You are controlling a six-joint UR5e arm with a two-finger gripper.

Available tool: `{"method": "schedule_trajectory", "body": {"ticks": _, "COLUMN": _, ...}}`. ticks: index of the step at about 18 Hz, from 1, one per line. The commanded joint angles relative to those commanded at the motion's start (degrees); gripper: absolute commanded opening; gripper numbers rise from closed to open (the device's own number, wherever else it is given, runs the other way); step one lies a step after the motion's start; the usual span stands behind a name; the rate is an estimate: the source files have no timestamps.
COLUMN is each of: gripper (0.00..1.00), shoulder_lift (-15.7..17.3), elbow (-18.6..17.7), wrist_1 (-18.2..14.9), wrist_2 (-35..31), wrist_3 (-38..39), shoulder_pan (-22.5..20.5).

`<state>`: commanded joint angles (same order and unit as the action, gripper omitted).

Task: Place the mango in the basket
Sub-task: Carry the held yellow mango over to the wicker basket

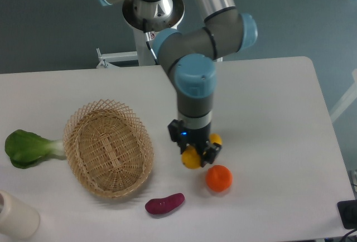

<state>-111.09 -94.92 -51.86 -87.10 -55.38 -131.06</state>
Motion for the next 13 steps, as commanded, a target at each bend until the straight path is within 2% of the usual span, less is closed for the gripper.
{"method": "schedule_trajectory", "body": {"ticks": 7, "gripper": 0.64, "shoulder_lift": 0.4, "elbow": -0.1, "wrist_1": 0.0, "wrist_2": -0.3, "wrist_3": 5.3, "shoulder_pan": 7.6}}
{"method": "schedule_trajectory", "body": {"ticks": 13, "gripper": 0.64, "shoulder_lift": -0.1, "elbow": -0.9, "wrist_1": -0.1, "wrist_2": -0.5, "wrist_3": 8.9, "shoulder_pan": 12.0}}
